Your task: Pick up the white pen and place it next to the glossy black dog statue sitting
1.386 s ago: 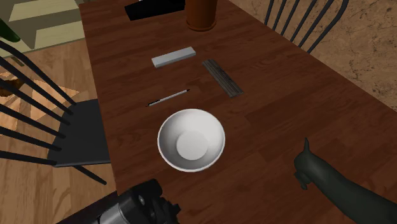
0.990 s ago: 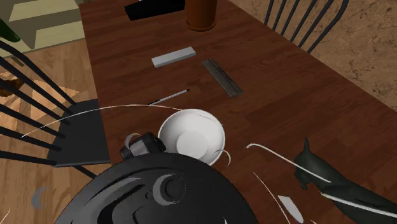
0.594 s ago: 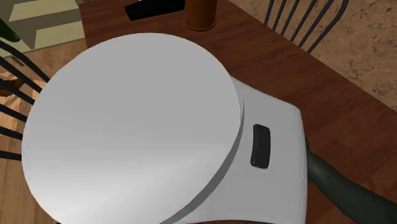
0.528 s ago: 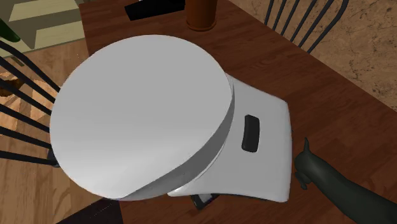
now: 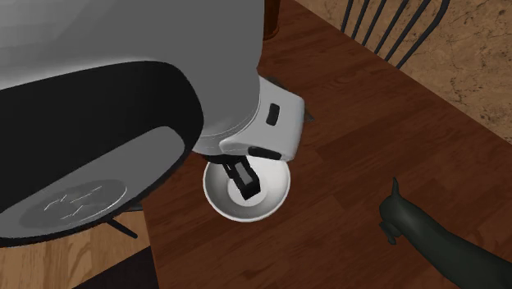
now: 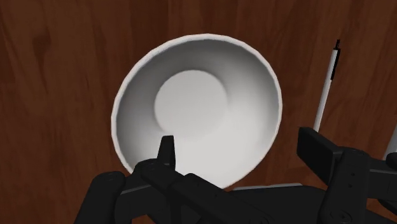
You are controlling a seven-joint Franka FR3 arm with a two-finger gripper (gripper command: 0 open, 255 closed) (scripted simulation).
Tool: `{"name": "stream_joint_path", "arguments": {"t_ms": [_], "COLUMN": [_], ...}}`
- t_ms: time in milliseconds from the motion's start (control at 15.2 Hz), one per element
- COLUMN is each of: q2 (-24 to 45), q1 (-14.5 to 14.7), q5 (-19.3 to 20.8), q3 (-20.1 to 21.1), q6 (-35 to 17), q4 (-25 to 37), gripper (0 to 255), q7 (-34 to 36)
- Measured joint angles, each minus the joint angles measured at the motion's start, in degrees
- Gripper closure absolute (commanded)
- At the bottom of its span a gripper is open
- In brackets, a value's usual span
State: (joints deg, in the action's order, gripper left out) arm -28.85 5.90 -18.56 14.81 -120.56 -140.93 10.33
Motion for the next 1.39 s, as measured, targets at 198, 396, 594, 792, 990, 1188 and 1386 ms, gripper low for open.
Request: {"name": "stream_joint_path", "arguments": {"t_ms": [198, 396, 594, 792, 990, 1188, 1386], "q2": [5.20, 10.30, 16.50, 22.86, 29.48, 35.87, 38.48], "q1": [0.83, 1.33, 1.55, 2.05, 2.77, 4.34, 5.09], "q5": [-0.98, -1.16, -0.15, 1.87, 5.20, 9.03, 10.53], "q3": [3.20, 5.95, 8.56, 11.00, 12.59, 13.35, 13.27], "q6": [-4.25, -8.02, -11.75, -15.39, -17.85, -20.23, -22.18], "q4": [1.71, 3.72, 6.86, 10.14, 14.67, 18.86, 19.48], "gripper": [0, 0, 0, 0, 0, 0, 0], "q7": [3.30, 6.43, 9.86, 14.05, 18.61, 23.27, 24.69]}}
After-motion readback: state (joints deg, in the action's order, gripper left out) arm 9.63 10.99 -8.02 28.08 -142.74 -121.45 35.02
